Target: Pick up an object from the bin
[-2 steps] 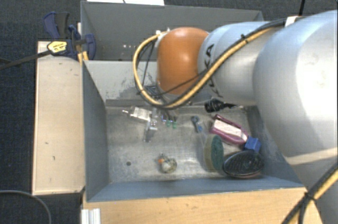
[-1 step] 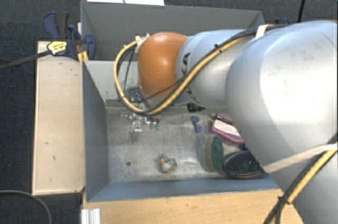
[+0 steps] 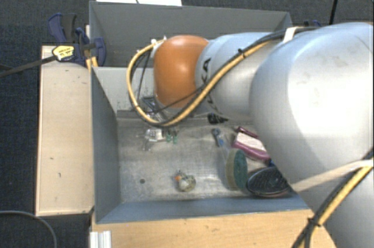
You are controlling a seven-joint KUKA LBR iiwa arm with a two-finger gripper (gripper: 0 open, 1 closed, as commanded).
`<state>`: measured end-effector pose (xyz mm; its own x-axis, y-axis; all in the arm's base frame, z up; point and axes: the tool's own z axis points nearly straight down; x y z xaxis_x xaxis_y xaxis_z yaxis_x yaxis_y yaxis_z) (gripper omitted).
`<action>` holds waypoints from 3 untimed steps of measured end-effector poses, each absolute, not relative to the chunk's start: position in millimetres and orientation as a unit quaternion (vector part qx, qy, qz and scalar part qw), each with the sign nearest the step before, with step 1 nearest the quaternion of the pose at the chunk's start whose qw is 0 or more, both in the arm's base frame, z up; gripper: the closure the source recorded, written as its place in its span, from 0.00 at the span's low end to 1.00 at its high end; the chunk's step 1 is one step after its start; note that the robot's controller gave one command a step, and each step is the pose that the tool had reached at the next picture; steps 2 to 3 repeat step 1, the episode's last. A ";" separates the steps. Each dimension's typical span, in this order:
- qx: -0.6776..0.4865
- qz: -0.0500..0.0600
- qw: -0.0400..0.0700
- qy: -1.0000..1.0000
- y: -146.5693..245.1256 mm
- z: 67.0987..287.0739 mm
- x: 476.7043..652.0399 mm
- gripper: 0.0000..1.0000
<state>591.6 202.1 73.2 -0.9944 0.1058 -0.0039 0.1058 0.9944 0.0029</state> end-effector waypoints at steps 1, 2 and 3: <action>-0.039 0.001 0.005 0.999 194.5 233.5 572.8 1.00; -0.039 0.001 0.005 0.999 194.5 233.5 572.8 1.00; -0.039 0.001 0.005 0.999 194.5 233.5 572.8 1.00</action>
Offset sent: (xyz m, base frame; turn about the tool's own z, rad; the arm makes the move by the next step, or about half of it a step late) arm -0.0204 -0.0079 0.1547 -0.1839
